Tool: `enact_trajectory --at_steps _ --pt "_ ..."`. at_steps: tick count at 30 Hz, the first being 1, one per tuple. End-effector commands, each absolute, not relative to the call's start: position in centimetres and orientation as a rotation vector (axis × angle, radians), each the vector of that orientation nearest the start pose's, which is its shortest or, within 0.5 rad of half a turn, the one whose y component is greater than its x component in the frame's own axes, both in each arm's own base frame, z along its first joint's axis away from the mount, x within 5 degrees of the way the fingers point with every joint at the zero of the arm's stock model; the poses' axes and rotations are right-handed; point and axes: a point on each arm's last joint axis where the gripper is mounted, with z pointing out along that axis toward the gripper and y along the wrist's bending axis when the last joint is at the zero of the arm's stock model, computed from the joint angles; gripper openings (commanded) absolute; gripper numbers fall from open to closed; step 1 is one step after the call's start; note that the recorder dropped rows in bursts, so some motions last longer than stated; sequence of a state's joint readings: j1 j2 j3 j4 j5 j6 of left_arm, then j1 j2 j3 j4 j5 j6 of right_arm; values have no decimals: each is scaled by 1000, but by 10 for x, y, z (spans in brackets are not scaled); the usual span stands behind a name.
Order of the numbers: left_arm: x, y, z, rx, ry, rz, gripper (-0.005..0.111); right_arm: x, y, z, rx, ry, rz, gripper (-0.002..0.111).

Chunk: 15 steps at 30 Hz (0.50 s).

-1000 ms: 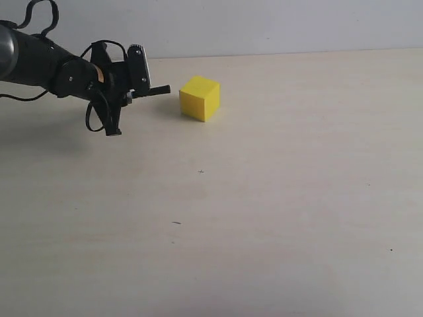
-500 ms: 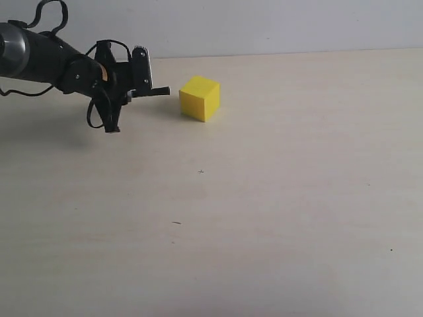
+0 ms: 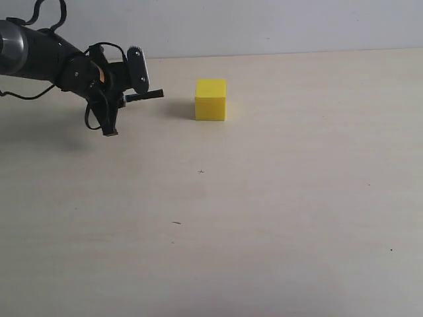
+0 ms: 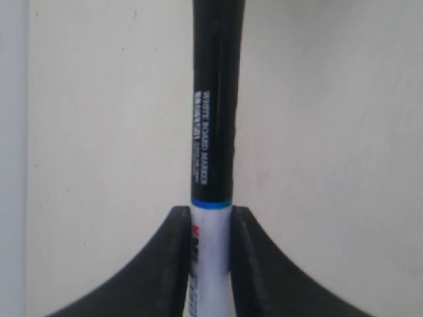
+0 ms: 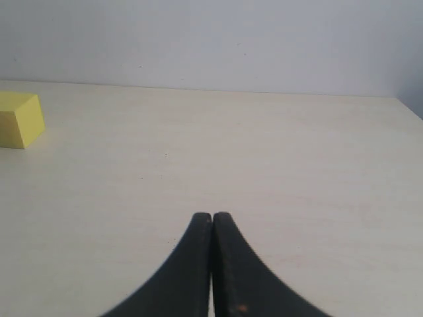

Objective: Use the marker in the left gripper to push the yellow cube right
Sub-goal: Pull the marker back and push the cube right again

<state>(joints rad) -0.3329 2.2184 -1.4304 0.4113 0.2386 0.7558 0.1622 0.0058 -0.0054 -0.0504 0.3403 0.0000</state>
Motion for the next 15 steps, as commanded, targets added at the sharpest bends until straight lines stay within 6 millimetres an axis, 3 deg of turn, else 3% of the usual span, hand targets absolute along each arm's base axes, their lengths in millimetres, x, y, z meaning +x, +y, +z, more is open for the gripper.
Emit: enact_trajectory --at_steps 1,8,15 --pt "435 -168 116 1683 1806 425 0 53 7 183 -169 1807 66 0" --pt "425 -198 118 1696 1732 382 0 53 7 183 -169 1807 66 0" --pt "428 -189 117 1661 1788 380 0 53 7 183 -169 1807 66 0"
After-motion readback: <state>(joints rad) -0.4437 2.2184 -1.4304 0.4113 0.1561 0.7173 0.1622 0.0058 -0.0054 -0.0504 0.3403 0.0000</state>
